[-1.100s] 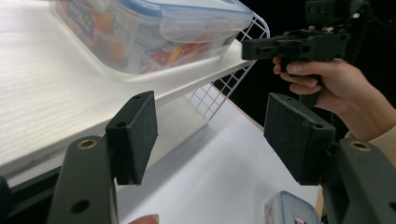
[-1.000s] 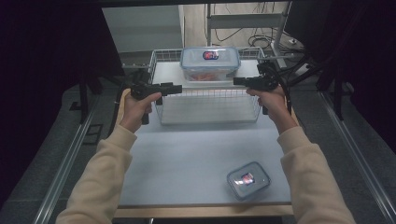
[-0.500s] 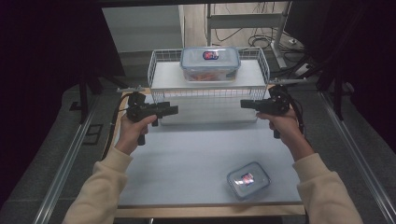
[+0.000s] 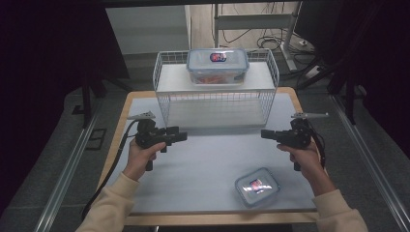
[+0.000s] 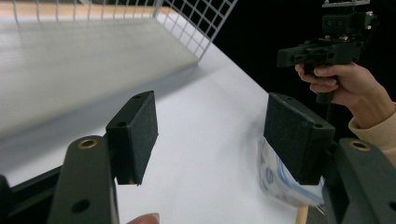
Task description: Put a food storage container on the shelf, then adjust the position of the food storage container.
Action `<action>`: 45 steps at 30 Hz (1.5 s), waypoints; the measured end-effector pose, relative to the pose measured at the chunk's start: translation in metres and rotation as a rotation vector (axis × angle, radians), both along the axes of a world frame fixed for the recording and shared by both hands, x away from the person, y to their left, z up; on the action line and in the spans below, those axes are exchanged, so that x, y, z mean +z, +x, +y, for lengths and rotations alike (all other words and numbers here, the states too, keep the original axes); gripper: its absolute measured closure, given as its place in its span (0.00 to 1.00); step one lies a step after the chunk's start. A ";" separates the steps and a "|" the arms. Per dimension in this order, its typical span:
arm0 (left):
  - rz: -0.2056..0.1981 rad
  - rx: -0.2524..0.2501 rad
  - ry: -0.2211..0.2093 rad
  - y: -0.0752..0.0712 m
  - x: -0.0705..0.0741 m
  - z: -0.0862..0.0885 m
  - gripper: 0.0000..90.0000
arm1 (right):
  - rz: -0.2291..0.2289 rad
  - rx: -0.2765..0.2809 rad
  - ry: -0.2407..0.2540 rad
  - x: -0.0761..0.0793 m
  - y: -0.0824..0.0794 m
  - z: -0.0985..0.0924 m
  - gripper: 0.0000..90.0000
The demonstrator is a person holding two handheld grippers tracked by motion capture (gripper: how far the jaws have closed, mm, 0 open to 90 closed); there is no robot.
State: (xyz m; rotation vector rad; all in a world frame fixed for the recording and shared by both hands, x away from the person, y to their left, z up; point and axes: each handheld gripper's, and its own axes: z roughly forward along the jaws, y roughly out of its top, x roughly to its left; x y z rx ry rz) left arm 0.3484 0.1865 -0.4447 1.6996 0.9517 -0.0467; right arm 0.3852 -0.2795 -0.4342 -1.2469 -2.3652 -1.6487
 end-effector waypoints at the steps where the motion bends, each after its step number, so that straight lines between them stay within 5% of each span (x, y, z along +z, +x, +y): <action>1: -0.001 0.001 0.008 -0.001 -0.002 0.000 0.38 | 0.002 -0.001 -0.007 -0.005 -0.004 -0.003 0.99; 10: 0.036 -0.016 0.044 -0.015 -0.027 -0.005 0.37 | 0.045 -0.028 -0.013 -0.031 -0.018 -0.023 0.99; 20: 0.037 -0.009 0.077 -0.024 -0.038 -0.008 0.37 | 0.032 -0.005 -0.061 -0.034 -0.023 -0.018 0.99; 28: 0.035 -0.011 0.106 -0.027 -0.043 -0.012 0.35 | 0.023 -0.025 -0.047 -0.031 -0.029 -0.027 0.99; 38: 0.054 0.005 0.121 -0.025 -0.051 -0.011 0.35 | -0.015 -0.016 -0.080 -0.027 -0.062 -0.042 0.99; 45: 0.074 0.001 0.137 -0.022 -0.058 -0.011 0.35 | -0.015 0.060 -0.102 -0.033 -0.095 -0.038 0.99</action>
